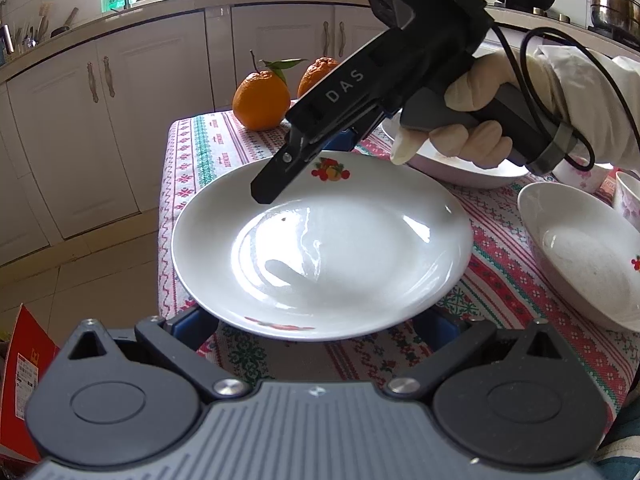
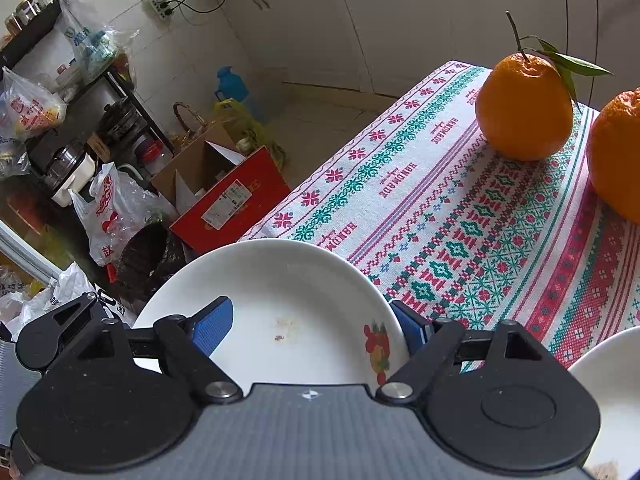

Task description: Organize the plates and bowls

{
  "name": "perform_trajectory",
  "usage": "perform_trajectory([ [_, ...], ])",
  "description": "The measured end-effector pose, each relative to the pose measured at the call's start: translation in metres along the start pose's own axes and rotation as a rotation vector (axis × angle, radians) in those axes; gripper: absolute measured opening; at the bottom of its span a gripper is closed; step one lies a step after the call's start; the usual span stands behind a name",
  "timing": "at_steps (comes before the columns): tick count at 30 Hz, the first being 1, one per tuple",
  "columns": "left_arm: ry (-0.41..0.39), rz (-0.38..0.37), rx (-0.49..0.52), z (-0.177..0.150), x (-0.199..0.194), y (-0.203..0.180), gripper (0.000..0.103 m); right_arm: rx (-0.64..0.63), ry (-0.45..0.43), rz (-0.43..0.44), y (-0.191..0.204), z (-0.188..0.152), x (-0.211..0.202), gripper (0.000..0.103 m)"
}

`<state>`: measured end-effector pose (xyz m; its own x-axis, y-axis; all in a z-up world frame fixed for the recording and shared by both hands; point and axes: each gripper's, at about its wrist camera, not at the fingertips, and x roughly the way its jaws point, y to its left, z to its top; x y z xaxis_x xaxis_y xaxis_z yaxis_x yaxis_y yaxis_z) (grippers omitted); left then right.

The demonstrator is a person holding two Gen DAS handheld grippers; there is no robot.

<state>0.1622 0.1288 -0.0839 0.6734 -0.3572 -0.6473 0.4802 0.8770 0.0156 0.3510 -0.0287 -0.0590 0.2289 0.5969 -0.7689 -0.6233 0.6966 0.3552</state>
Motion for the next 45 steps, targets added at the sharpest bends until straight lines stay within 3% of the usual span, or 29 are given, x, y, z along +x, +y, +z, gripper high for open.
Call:
perform_trajectory([
  [11,0.003,-0.012,0.002,0.000,0.002,0.000,0.102,-0.032,-0.001,-0.034,0.004,-0.001,0.001,0.090],
  [16,-0.002,-0.020,-0.013,-0.001,0.002,0.001,0.102,-0.051,-0.007,-0.042,0.008,0.000,0.002,0.103],
  [28,-0.021,-0.001,-0.045,-0.004,-0.023,-0.003,0.102,-0.090,-0.048,-0.115,0.024,-0.014,-0.037,0.103],
  [38,-0.083,0.000,-0.034,-0.005,-0.065,-0.033,0.102,-0.114,-0.198,-0.192,0.055,-0.065,-0.124,0.103],
  [45,-0.098,-0.017,-0.009,-0.007,-0.078,-0.065,0.102,-0.082,-0.226,-0.227,0.067,-0.123,-0.166,0.103],
])
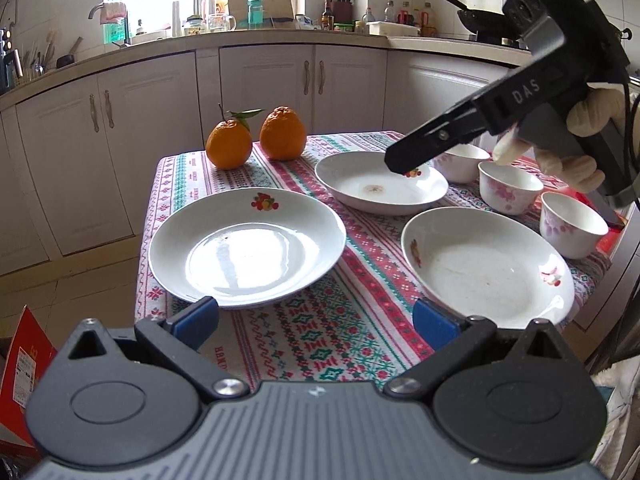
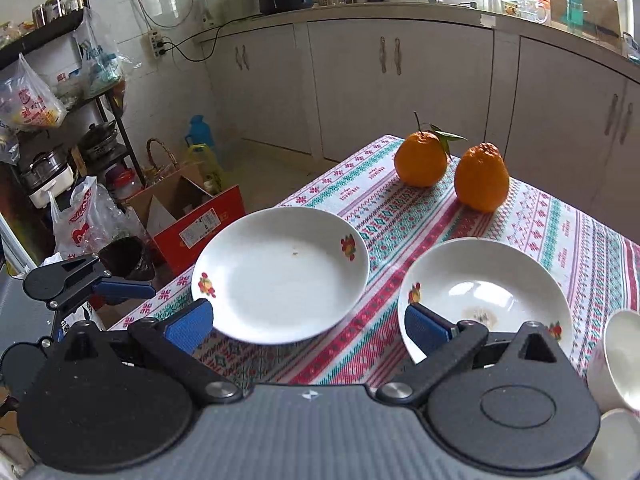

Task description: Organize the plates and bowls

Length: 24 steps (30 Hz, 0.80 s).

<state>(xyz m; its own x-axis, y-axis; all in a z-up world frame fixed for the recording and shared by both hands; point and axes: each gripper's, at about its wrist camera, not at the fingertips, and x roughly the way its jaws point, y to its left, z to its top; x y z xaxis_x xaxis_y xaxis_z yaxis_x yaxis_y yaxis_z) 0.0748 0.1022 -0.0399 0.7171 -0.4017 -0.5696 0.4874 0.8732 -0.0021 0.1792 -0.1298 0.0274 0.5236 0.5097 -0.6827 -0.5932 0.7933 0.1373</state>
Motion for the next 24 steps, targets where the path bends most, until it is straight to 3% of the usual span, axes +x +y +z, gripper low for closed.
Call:
perform_trajectory([
  [12,0.047,-0.091,0.076,-0.017,0.005,-0.050,0.102,0.089,0.067,-0.101,-0.016,-0.081,-0.049,0.103],
  [24,0.091,-0.206,0.195,-0.023,0.036,-0.080,0.102,0.226,0.128,-0.155,-0.054,-0.106,-0.045,0.103],
])
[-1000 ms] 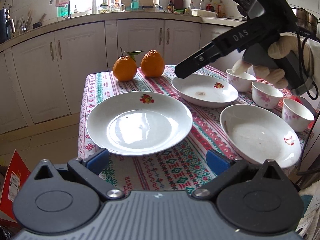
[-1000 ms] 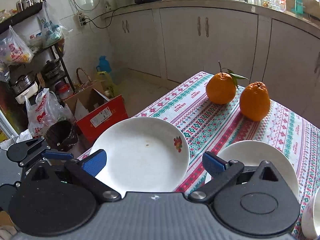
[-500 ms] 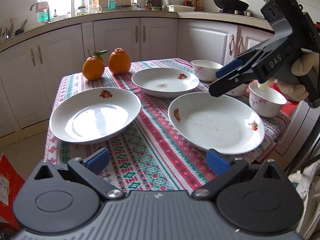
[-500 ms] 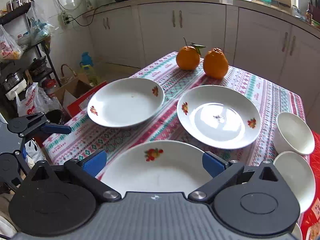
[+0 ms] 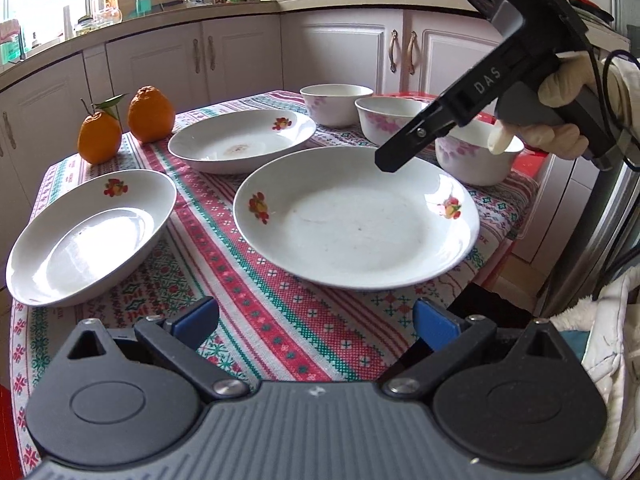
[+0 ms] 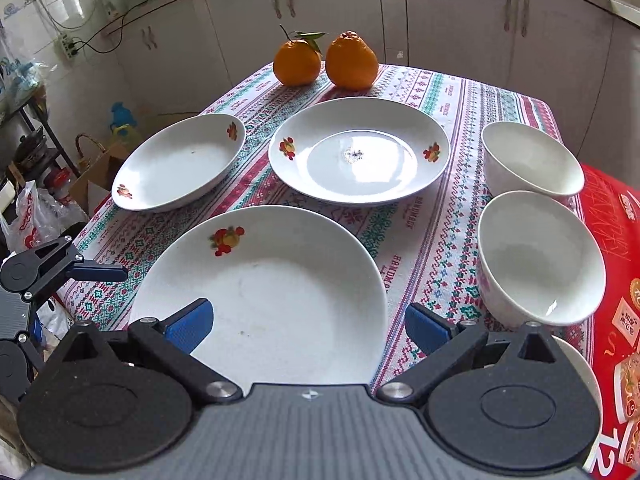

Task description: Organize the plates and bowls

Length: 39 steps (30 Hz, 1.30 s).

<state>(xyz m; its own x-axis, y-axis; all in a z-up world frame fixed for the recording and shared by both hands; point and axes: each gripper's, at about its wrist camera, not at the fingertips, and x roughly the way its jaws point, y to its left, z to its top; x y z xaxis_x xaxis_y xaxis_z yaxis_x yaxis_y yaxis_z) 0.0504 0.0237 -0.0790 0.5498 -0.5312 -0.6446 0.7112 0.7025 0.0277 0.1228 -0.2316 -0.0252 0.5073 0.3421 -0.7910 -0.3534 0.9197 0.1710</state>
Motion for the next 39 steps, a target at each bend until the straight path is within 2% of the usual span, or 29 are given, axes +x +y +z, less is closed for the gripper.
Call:
perform_trajectory([
  [12,0.008,-0.060,0.029,0.008,0.020,-0.008,0.102,0.014,0.059,0.040,-0.011,0.010,0.027,0.103],
  [21,0.004,-0.071,0.036,0.011,0.025,-0.012,0.102,-0.022,0.094,0.072,-0.014,0.019,0.040,0.097],
  [27,-0.001,-0.074,0.045,0.012,0.026,-0.014,0.102,-0.039,0.123,0.101,-0.014,0.024,0.047,0.088],
  [39,0.007,-0.088,0.044,0.013,0.027,-0.009,0.102,-0.035,0.133,0.120,-0.014,0.027,0.051,0.088],
])
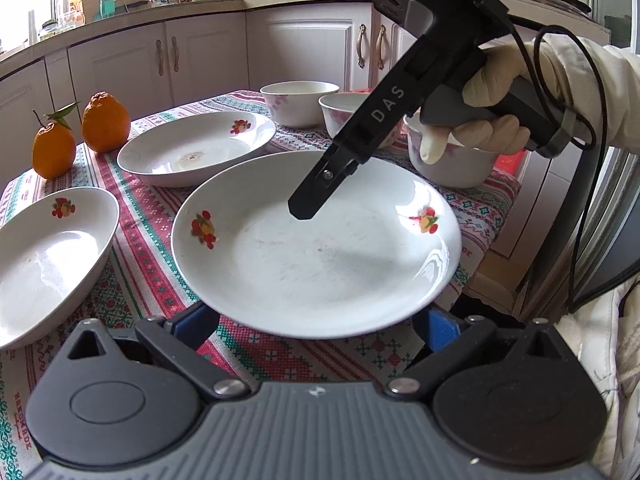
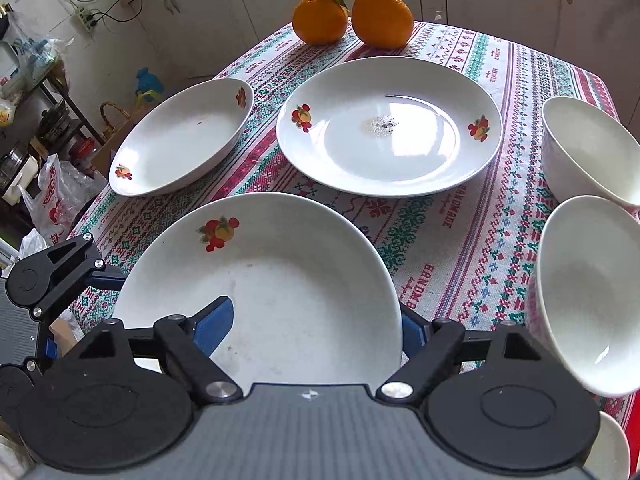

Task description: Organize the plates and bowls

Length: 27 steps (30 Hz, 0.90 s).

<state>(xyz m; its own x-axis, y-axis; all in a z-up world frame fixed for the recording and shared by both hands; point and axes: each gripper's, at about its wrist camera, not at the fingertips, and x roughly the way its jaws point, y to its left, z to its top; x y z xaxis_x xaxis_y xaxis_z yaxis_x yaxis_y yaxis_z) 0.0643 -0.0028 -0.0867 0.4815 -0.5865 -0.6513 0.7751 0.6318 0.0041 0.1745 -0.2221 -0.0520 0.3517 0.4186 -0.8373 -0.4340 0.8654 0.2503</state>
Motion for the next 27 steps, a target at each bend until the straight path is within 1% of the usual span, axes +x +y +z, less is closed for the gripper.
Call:
perform_trajectory([
  [16,0.010,0.000,-0.008,0.001,-0.002,0.002,0.102,-0.001,0.001,0.031,0.000,0.004,0.001,0.089],
  [22,0.001,0.010,-0.022,0.002,-0.012,0.007,0.102,-0.026,-0.009,0.037,0.012,0.012,-0.004,0.089],
  [27,-0.011,0.031,-0.042,0.005,-0.026,0.018,0.102,-0.056,-0.025,0.054,0.024,0.027,-0.008,0.089],
])
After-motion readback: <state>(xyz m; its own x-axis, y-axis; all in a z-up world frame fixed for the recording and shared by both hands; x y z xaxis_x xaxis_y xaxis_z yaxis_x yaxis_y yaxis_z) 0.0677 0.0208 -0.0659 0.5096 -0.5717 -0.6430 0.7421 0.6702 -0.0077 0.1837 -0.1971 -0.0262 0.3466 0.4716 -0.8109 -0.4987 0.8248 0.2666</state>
